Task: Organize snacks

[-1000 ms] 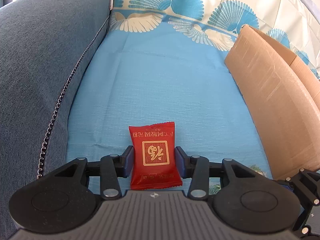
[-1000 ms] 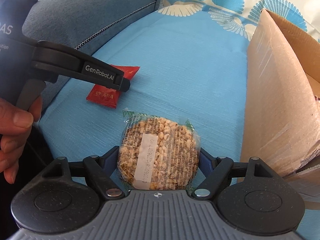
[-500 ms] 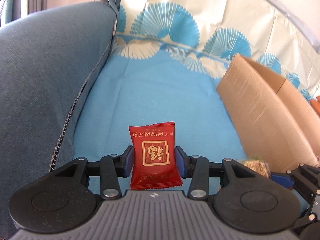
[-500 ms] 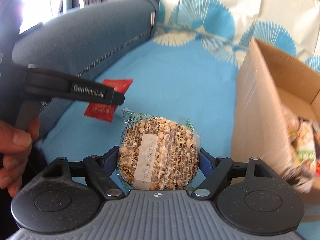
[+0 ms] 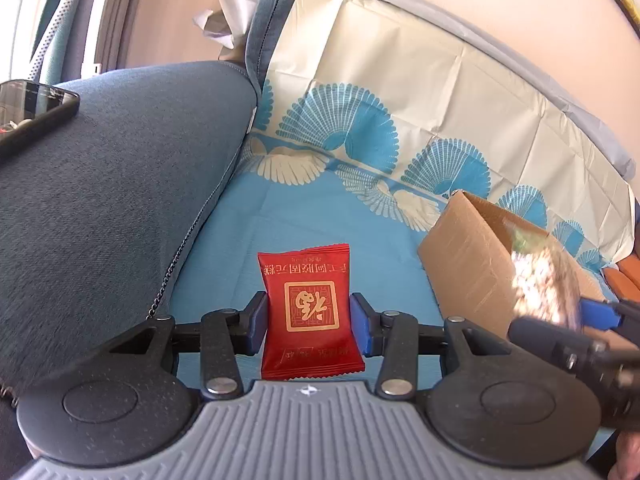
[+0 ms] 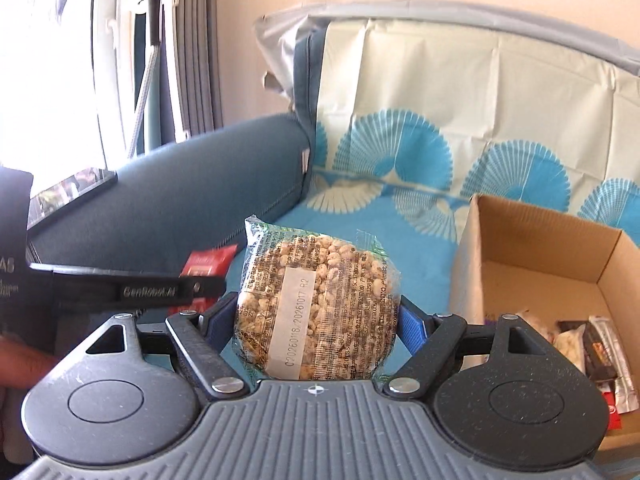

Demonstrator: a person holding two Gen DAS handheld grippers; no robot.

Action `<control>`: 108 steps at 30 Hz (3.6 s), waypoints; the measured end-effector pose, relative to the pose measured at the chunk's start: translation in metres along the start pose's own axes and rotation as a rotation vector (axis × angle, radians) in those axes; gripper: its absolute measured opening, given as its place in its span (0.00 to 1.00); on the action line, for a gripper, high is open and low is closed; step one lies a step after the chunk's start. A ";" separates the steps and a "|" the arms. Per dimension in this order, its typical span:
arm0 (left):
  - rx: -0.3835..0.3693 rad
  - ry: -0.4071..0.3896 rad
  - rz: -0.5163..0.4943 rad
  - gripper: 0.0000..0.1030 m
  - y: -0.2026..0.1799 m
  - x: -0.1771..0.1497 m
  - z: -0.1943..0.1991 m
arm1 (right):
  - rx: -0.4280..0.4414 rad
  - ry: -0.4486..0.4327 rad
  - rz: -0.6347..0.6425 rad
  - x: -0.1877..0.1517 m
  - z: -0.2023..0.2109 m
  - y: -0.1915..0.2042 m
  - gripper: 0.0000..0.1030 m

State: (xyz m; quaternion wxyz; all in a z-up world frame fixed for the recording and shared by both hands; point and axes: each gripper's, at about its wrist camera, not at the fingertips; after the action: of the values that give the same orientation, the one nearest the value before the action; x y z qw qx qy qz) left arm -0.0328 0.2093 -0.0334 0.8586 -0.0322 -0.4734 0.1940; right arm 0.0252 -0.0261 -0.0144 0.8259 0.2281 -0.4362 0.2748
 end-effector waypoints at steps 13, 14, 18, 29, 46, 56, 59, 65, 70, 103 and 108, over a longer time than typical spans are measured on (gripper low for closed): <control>-0.008 0.050 -0.026 0.46 -0.042 -0.007 0.015 | -0.042 -0.093 -0.150 0.010 0.035 -0.065 0.79; -0.007 0.052 -0.028 0.46 -0.046 -0.005 0.014 | -0.053 -0.099 -0.162 0.010 0.036 -0.071 0.79; -0.020 0.041 -0.045 0.46 -0.070 0.005 0.010 | -0.111 -0.119 -0.228 0.010 0.041 -0.100 0.79; -0.150 -0.021 -0.139 0.46 -0.178 0.047 -0.011 | -0.340 -0.187 -0.448 0.004 0.055 -0.177 0.79; -0.341 -0.140 -0.260 0.76 -0.303 0.076 -0.023 | -0.527 -0.160 -0.599 -0.017 0.060 -0.227 0.93; -0.267 -0.096 -0.215 0.83 -0.246 0.029 0.021 | -0.534 -0.155 -0.539 -0.015 0.071 -0.215 0.99; -0.196 -0.083 -0.214 0.83 -0.237 0.018 0.032 | -0.527 -0.153 -0.512 -0.017 0.080 -0.211 0.99; -0.153 -0.007 -0.173 0.84 -0.225 0.009 0.040 | -0.520 -0.081 -0.460 -0.012 0.108 -0.203 0.99; -0.156 0.107 -0.187 1.00 -0.224 -0.006 0.035 | -0.540 -0.028 -0.375 -0.016 0.136 -0.189 0.99; -0.049 0.245 -0.198 1.00 -0.232 -0.037 0.017 | -0.483 0.120 -0.311 -0.050 0.110 -0.163 0.99; -0.048 0.241 -0.202 1.00 -0.232 -0.037 0.017 | -0.482 0.119 -0.309 -0.050 0.110 -0.164 0.99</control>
State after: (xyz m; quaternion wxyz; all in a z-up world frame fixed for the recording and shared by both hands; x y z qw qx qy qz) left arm 0.0056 -0.0202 0.0017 0.9233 -0.0280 -0.3724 0.0901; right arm 0.0434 -0.2283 -0.0222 0.9126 0.0727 -0.3996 0.0473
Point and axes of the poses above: each gripper's, at about its wrist camera, not at the fingertips, and z roughly against the way its jaws point, y to its left, x to its top
